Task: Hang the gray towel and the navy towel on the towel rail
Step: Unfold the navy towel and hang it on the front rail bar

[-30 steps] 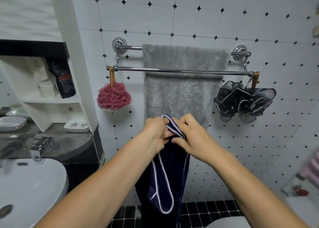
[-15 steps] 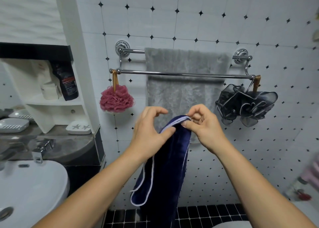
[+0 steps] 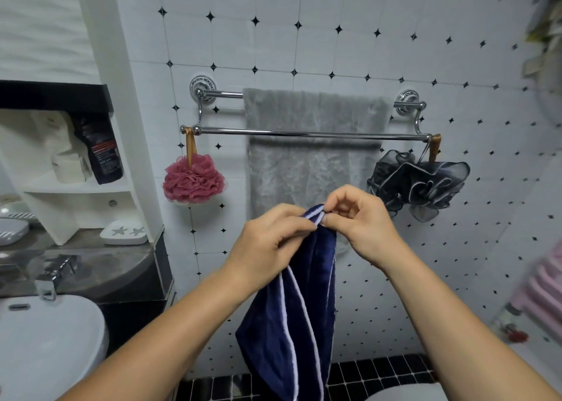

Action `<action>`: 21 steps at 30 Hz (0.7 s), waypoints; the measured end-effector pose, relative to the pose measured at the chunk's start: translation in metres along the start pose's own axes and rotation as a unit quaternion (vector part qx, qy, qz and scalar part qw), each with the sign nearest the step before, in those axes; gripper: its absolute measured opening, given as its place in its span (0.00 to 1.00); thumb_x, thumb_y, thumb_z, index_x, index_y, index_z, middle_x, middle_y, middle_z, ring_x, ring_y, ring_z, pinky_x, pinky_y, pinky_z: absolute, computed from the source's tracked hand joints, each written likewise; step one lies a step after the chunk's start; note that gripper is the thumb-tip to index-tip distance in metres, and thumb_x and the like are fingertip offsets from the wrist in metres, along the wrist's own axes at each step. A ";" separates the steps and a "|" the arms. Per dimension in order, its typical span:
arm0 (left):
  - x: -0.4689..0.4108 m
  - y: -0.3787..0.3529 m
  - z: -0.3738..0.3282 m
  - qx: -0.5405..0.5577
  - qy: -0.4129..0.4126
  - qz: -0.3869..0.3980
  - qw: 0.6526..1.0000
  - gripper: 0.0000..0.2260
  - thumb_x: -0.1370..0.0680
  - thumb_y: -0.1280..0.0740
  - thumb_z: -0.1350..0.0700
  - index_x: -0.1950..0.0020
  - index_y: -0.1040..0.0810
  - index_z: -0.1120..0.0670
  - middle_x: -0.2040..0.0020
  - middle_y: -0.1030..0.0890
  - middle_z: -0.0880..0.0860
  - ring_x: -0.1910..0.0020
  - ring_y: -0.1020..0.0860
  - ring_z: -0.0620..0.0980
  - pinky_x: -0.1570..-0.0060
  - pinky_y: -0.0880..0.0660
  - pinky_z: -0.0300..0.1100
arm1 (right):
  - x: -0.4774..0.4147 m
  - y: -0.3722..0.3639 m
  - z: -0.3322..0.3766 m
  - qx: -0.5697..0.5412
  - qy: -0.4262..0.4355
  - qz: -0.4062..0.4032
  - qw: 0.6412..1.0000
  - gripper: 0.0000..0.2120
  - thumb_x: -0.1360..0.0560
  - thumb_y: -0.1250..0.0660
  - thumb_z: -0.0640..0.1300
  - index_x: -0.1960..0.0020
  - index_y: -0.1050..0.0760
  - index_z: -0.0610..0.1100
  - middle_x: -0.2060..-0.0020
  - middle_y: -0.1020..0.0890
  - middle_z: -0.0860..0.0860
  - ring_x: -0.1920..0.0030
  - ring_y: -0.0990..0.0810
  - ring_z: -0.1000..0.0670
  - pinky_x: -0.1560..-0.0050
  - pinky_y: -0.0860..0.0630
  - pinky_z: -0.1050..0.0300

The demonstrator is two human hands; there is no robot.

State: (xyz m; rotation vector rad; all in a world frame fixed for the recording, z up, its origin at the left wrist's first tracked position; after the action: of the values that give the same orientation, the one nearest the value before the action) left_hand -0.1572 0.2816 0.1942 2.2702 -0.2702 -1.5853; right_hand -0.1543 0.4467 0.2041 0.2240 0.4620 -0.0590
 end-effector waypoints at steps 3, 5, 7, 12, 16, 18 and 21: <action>-0.002 0.002 0.002 -0.049 0.005 0.004 0.999 0.07 0.26 0.28 0.64 0.48 0.15 0.60 0.52 0.16 0.56 0.56 0.18 0.50 0.55 0.21 0.44 | 0.001 0.002 0.001 0.012 -0.004 -0.004 1.000 0.12 0.31 0.28 0.27 0.58 0.22 0.44 0.63 0.17 0.46 0.60 0.22 0.45 0.52 0.24 0.47; -0.008 0.005 0.007 -0.031 0.060 0.008 0.998 0.06 0.28 0.26 0.63 0.51 0.14 0.60 0.56 0.16 0.55 0.59 0.18 0.50 0.57 0.22 0.47 | 0.003 -0.001 0.002 0.030 -0.010 0.008 0.999 0.12 0.31 0.28 0.28 0.56 0.19 0.44 0.63 0.16 0.53 0.60 0.21 0.49 0.52 0.23 0.52; -0.012 0.007 0.013 0.012 0.124 0.012 0.992 0.04 0.29 0.24 0.62 0.55 0.13 0.58 0.58 0.16 0.53 0.60 0.18 0.49 0.56 0.23 0.48 | 0.005 -0.003 0.002 0.052 -0.013 0.020 0.998 0.13 0.30 0.28 0.29 0.54 0.18 0.45 0.62 0.15 0.54 0.59 0.19 0.52 0.52 0.21 0.56; -0.019 0.013 0.018 0.063 0.209 -0.002 0.976 0.03 0.32 0.22 0.58 0.60 0.13 0.53 0.62 0.15 0.48 0.61 0.19 0.46 0.59 0.24 0.40 | 0.006 0.001 0.005 0.117 -0.037 0.014 0.992 0.06 0.29 0.28 0.34 0.57 0.17 0.44 0.62 0.15 0.51 0.60 0.18 0.55 0.54 0.21 0.60; -0.022 0.014 0.017 0.051 0.209 -0.003 0.977 0.05 0.34 0.20 0.57 0.62 0.14 0.52 0.64 0.16 0.47 0.64 0.20 0.44 0.62 0.28 0.32 | 0.008 0.006 0.006 0.135 -0.055 0.005 0.989 0.04 0.29 0.27 0.35 0.57 0.17 0.42 0.63 0.14 0.49 0.61 0.17 0.53 0.51 0.20 0.54; -0.023 0.014 0.016 0.040 0.197 0.006 0.980 0.04 0.34 0.20 0.57 0.62 0.14 0.52 0.64 0.16 0.47 0.64 0.20 0.44 0.61 0.28 0.32 | 0.008 0.006 0.005 0.128 -0.063 -0.003 0.990 0.06 0.29 0.28 0.33 0.59 0.18 0.44 0.63 0.15 0.49 0.61 0.18 0.52 0.50 0.20 0.51; -0.023 0.012 0.015 0.015 0.169 0.036 0.985 0.05 0.32 0.22 0.60 0.58 0.13 0.56 0.60 0.16 0.50 0.61 0.19 0.45 0.57 0.24 0.38 | 0.007 0.008 0.002 0.120 -0.059 -0.031 0.990 0.12 0.29 0.29 0.30 0.59 0.20 0.47 0.64 0.18 0.47 0.62 0.21 0.49 0.49 0.21 0.45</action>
State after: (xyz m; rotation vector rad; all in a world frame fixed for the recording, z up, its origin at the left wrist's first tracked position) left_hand -0.1789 0.2764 0.2143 2.4728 -0.2821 -1.1412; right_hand -0.1463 0.4539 0.2045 0.4409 0.3429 -0.1892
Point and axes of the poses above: each hand's wrist, its own x-axis away from the middle knuckle, its own y-axis out of the back of the hand, z = x × y, the point moved 6 cm from there along -x, towards the middle knuckle
